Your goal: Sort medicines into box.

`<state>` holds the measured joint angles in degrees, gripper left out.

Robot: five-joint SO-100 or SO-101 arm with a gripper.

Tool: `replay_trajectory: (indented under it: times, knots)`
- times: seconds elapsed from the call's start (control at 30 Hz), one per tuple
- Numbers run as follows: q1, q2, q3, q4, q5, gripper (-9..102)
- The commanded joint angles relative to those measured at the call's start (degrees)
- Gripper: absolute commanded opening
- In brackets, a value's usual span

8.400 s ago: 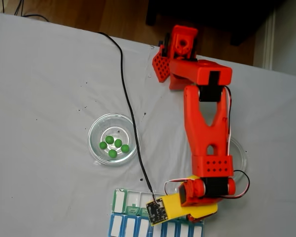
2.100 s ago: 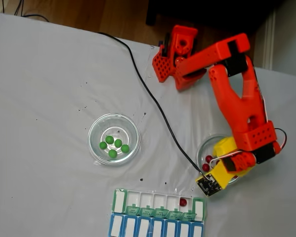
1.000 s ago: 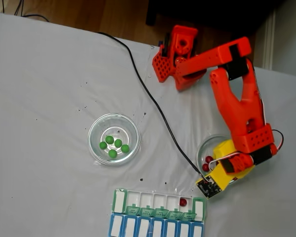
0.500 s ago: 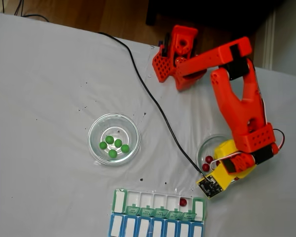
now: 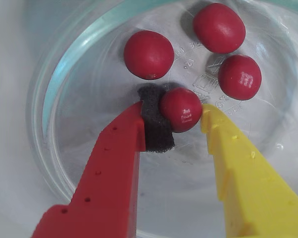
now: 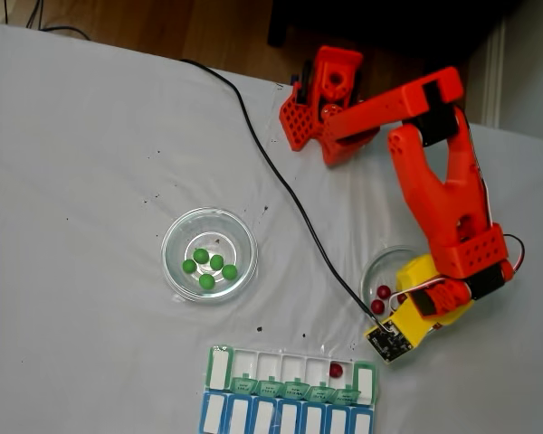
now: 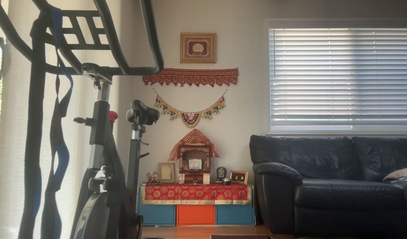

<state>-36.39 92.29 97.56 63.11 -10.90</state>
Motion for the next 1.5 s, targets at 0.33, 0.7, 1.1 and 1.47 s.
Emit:
replay_trajectory:
  times: [0.33,0.7,1.1,1.47]
  knots:
    - [-0.70,0.35,0.18,-2.99,-0.53,9]
    - [-0.53,1.49,1.93,-5.63,-0.44,8]
    - [-0.70,2.02,3.08,-7.03,-0.09,4]
    - [-1.32,2.55,3.60,-6.50,0.00,1]
